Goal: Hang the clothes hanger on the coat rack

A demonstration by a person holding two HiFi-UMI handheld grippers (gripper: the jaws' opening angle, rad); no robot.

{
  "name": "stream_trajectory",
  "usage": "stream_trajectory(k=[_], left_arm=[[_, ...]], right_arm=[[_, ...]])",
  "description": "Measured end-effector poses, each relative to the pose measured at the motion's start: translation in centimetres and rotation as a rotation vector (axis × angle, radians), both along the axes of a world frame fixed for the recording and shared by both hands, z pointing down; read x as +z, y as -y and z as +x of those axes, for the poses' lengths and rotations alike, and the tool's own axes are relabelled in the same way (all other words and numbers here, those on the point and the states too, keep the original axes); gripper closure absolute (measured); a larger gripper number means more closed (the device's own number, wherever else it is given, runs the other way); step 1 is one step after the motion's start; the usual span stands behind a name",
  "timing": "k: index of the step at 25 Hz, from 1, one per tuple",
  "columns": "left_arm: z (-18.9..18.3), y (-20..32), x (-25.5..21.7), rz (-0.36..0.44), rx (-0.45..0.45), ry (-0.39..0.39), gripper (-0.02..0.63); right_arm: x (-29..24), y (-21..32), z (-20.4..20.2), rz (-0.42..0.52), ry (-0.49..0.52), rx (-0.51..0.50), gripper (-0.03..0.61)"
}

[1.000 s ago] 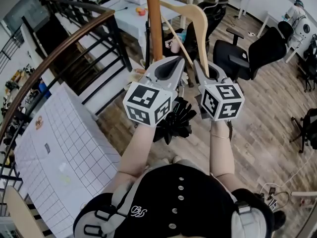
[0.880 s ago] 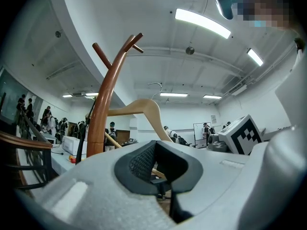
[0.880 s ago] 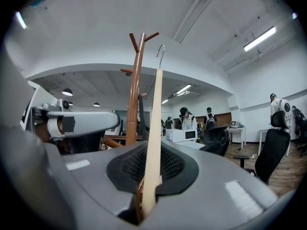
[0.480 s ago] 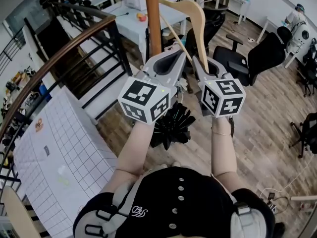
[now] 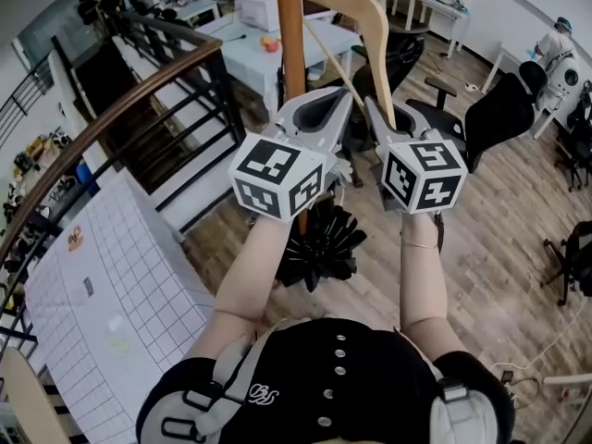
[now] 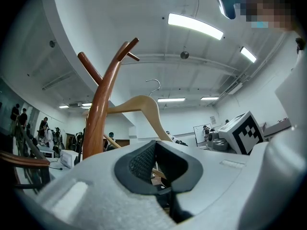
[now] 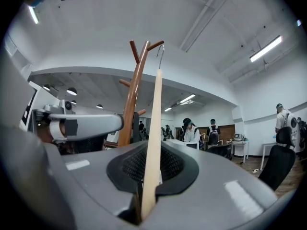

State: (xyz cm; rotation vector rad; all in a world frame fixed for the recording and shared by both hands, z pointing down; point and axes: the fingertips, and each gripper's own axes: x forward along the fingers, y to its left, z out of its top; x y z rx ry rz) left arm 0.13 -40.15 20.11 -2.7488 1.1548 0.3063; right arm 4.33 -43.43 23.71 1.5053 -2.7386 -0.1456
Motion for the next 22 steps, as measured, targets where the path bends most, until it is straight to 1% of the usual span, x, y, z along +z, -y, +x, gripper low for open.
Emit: stream_trajectory(k=[6, 10, 16, 22], left_arm=[[-0.2, 1.4, -2.9, 0.036, -0.01, 0.015, 0.615], [-0.4, 2.0, -2.7, 0.056, -0.017, 0.038, 0.615], [-0.9, 2.9, -4.9, 0.103, -0.028, 0.031, 0.615], [-1.4, 3.5, -8.0, 0.166, -0.037, 0.026, 0.615]], right_arm=[[-4.1, 1.4, -0.2, 0.062, -0.021, 0.003, 0.557], [-4.4, 2.4, -0.6, 0.072, -0.012, -0.005, 0.557], [-6.8, 4.1, -0.9, 0.115, -0.036, 0.005, 0.557], [-9.9, 4.9, -1.6, 0.168, -0.037, -0.002, 0.557]])
